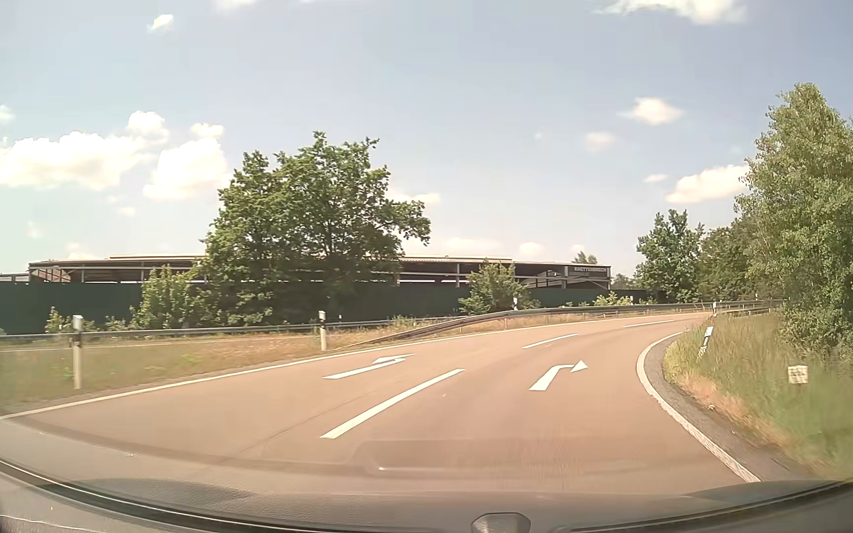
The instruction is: Follow the waypoints while adhering to traffic rules and regulations
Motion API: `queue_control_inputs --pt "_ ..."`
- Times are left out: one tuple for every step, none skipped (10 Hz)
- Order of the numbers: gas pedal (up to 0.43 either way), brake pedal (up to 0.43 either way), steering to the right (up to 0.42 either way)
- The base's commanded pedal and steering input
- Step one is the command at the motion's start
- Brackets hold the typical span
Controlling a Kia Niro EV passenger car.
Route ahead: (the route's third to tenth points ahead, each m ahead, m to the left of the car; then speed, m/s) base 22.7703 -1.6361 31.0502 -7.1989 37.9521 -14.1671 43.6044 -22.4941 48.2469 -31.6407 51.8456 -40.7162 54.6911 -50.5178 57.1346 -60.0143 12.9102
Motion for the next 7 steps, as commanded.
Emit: queue_control_inputs --pt "0.209 0.03 0.106" --pt "0.209 0.03 0.105" --pt "0.209 0.03 0.104" --pt "0.209 0.03 0.104" --pt "0.209 0.03 0.104" --pt "0.209 0.03 0.104" --pt "0.209 0.03 0.104"
